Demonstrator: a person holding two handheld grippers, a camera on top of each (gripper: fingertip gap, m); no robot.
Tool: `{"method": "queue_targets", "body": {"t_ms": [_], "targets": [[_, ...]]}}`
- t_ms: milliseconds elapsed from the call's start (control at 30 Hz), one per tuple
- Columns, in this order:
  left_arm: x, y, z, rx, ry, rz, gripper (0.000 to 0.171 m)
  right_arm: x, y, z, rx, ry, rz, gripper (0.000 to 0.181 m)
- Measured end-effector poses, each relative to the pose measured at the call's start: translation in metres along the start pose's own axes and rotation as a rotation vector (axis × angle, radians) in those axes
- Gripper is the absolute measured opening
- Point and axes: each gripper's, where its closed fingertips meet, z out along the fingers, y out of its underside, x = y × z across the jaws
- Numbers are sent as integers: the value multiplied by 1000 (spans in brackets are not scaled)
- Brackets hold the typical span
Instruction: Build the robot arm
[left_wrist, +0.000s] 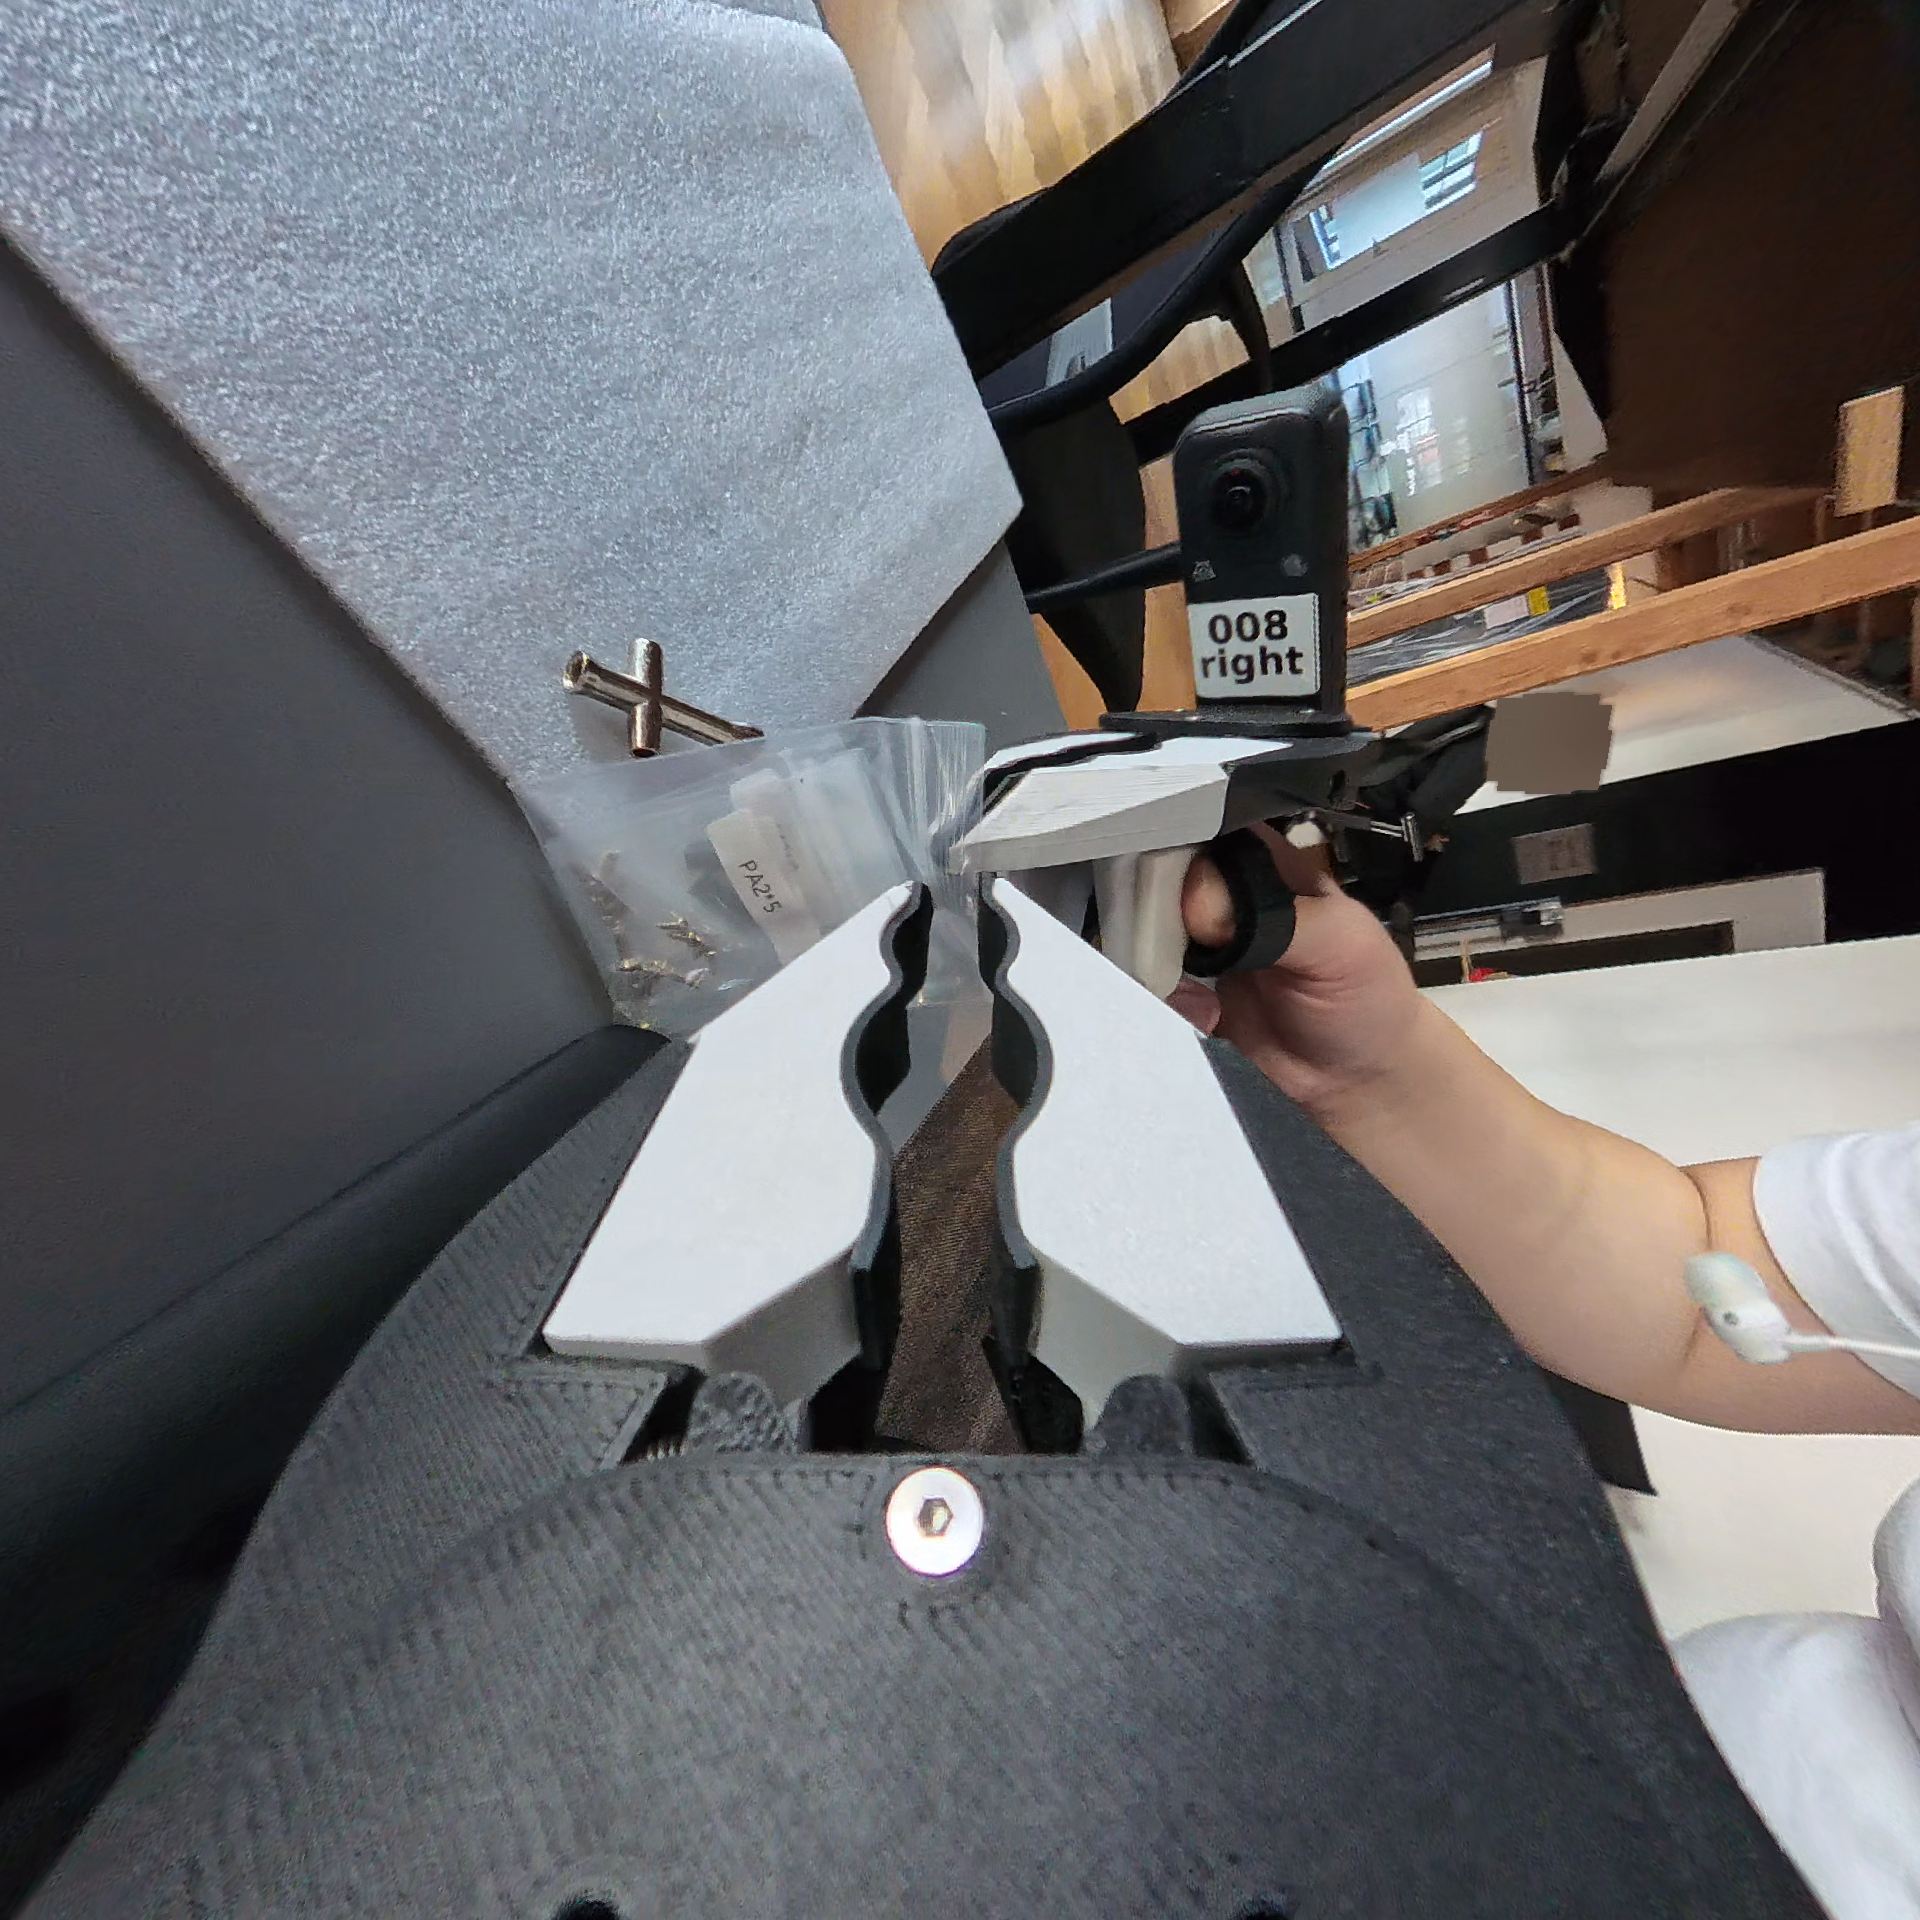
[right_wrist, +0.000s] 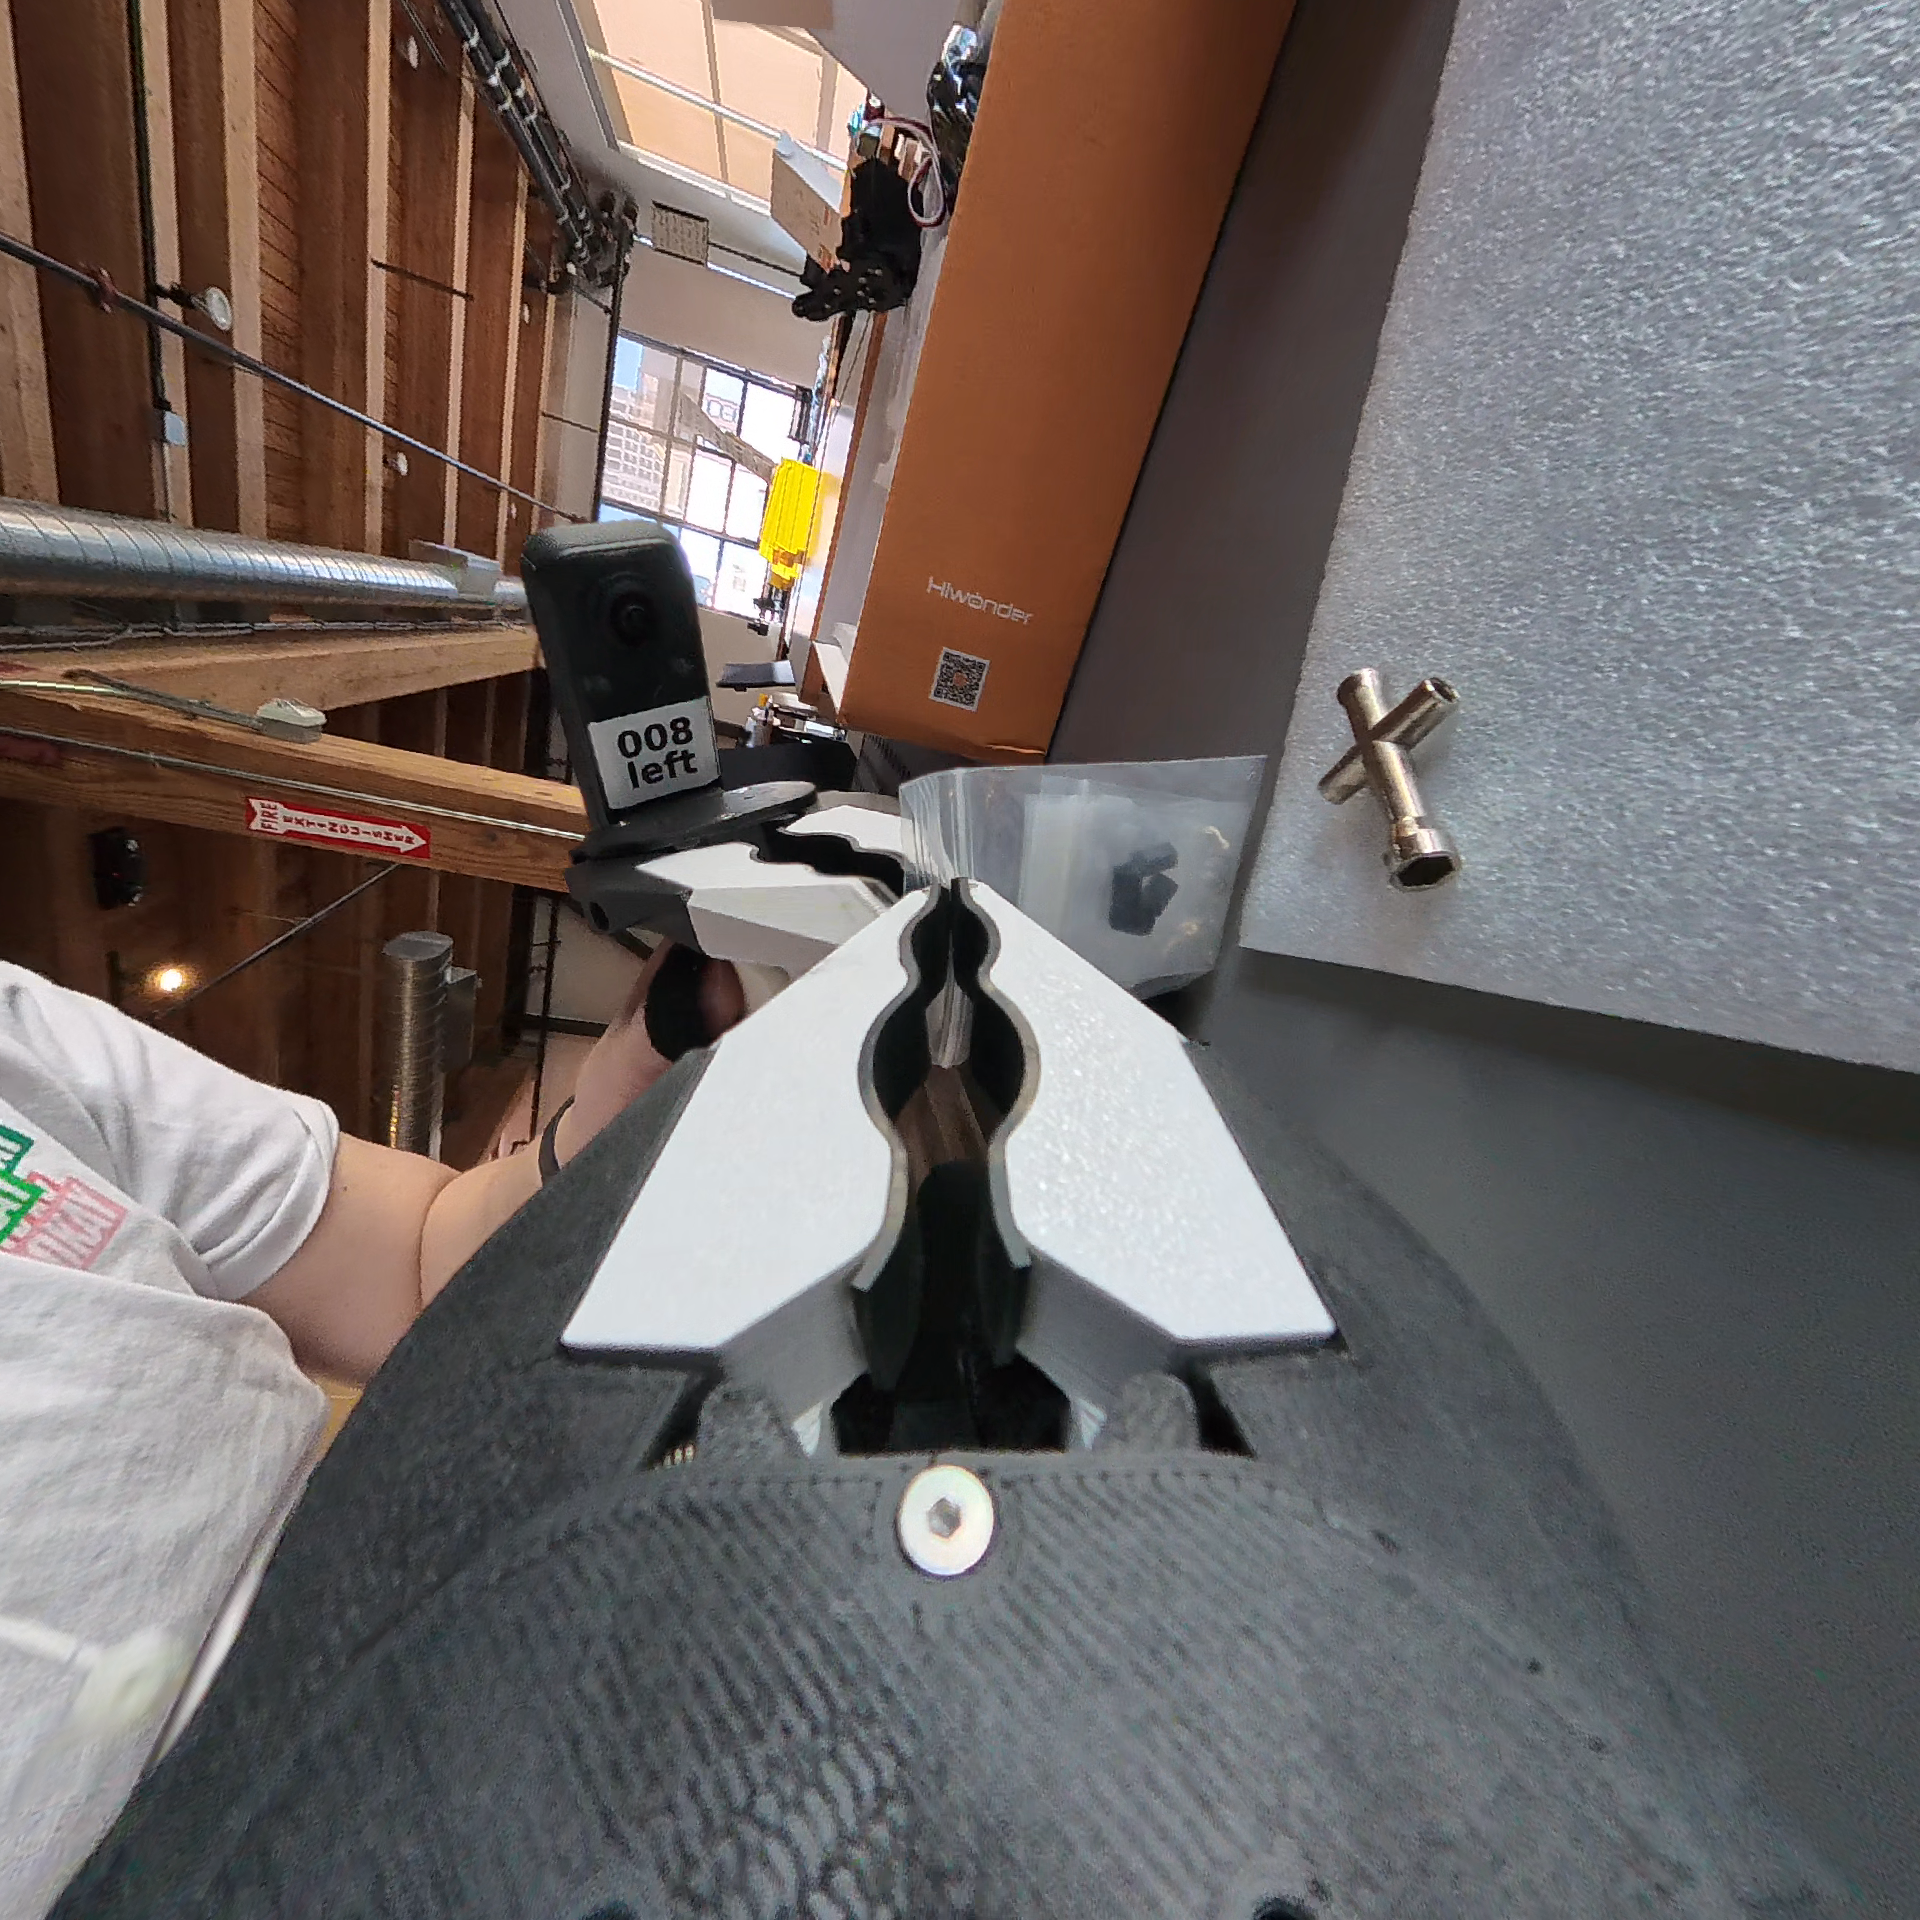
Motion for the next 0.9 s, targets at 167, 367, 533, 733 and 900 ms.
{"method": "queue_targets", "body": {"t_ms": [167,367,533,733,900], "targets": [[1,3,3,-12,21,1,6,1,2,-4,-16,3,-29,0],[1,9,6,-33,71,-55,5,5,8,-9,-52,3,-36,0],[2,6,3,-8,106,-77,2,8,7,-12,-45,-1,-18,0],[2,7,1,0,137,-100,16,8,8,-13,-40,-10,14,0],[1,13,6,-43,66,-7,7,3,12,-7,-64,-9,1,0]]}}
